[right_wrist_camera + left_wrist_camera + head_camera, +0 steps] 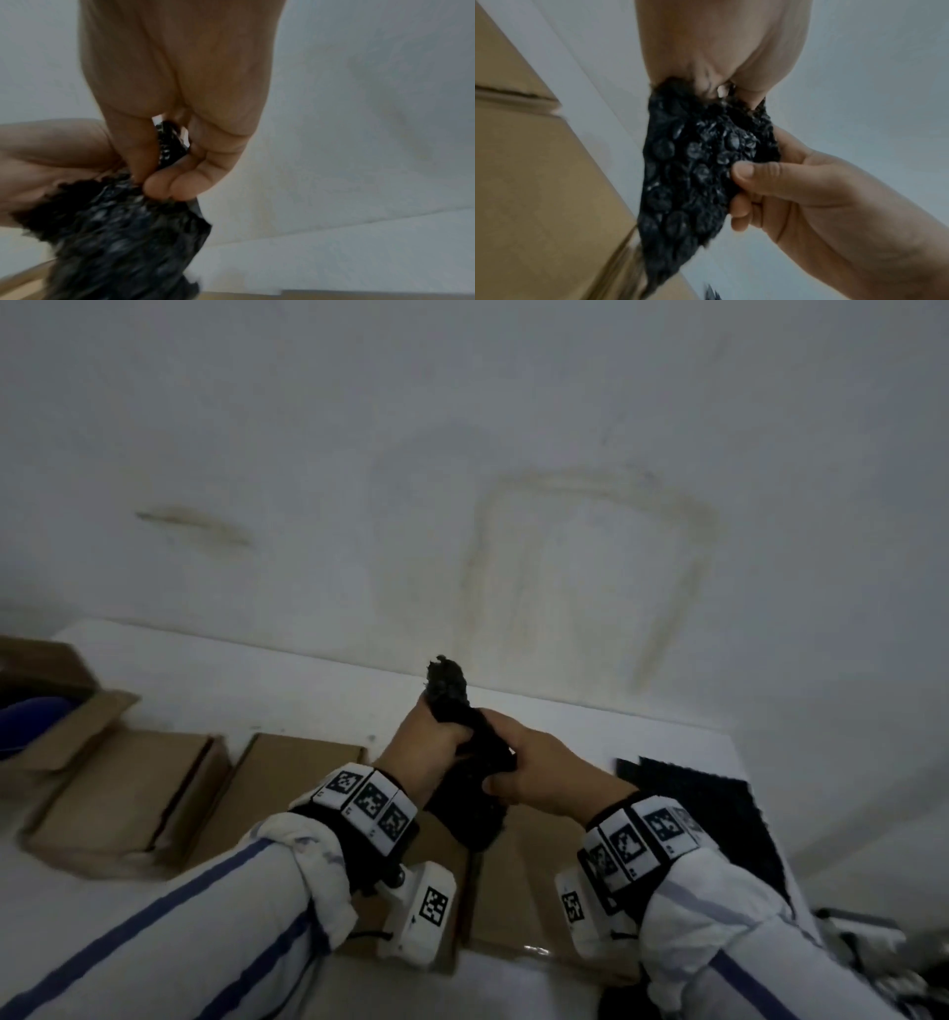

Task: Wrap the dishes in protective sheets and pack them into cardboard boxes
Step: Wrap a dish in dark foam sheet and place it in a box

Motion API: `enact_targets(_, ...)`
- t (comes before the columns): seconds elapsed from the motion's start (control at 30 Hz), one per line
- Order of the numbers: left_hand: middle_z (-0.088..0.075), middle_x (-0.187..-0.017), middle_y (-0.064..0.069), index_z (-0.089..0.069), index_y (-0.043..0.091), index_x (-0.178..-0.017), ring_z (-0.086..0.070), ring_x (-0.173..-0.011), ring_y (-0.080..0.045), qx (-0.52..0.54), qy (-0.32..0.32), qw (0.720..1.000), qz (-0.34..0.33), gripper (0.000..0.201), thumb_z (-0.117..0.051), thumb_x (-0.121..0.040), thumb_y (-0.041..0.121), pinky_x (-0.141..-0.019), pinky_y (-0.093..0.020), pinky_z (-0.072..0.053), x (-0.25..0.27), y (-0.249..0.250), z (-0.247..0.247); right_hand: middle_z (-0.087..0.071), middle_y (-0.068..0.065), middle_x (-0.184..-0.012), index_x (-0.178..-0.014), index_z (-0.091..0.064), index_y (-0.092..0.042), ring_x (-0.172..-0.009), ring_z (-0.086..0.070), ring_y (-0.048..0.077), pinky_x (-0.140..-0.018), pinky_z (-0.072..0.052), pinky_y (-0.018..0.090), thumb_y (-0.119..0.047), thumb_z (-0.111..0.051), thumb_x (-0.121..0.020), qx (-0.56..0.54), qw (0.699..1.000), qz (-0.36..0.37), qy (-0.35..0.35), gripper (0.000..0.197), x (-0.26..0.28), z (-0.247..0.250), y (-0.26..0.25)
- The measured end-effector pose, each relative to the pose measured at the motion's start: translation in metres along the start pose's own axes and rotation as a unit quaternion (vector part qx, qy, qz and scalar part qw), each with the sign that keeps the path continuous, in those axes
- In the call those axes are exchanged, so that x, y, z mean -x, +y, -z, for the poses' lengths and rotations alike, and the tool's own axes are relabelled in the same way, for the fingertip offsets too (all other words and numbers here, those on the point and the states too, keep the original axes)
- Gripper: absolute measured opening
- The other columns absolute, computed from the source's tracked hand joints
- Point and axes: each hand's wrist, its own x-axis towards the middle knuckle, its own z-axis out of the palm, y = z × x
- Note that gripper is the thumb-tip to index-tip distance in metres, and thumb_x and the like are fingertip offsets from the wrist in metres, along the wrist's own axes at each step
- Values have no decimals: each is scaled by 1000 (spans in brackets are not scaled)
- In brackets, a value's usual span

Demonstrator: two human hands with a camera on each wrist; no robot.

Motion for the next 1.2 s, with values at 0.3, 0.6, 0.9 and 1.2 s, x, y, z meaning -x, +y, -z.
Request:
enact_targets(0.3, -69, -91, -12, -68, 18, -86, -66, -88, -31, 23, 163, 985, -41, 12, -62, -79, 11, -87, -45, -52, 41, 19, 209, -65, 6, -82, -119, -63, -20, -46, -59, 12, -55, -56, 25, 5, -53, -86, -214, 972, 45, 83, 43, -100, -121, -158)
enact_targets(0.6, -59, -65, -14, -59, 3, -85, -56, -59, -26, 21, 198, 980, -19, 16, -45, -85, -5, -54, -31, -46, 58, 13, 358, -49, 9, -124, -120, -60, -11, -113, -50, 21, -84, -33, 8, -1, -63, -80, -2, 989, 143, 22, 42, -168, -222, -264)
enact_targets(0.9, -62, -116, -5, -63, 26, -113, -62, -98, -27, -474, 188, 855, 90, 32, -52, -83, 22, -83, -38, -54, 34, -23, 462, -54, 6, -125, -110, -65, -11, -111, -53, 18, -80, -40, 13, -9, -58, -86, 9, 992, 104, 72, 25, -239, -270, -312)
enact_targets(1.2, -58, -124, -4, -63, 20, -117, -57, -109, -25, -580, 91, 807, 64, 29, -48, -93, 14, -103, -39, -38, 36, -34, 468, -51, 7, -132, -119, -64, -21, -115, -54, 29, -101, -45, 42, -8, -47, -87, 277, 955, 76, -78, 38, -257, -300, -291)
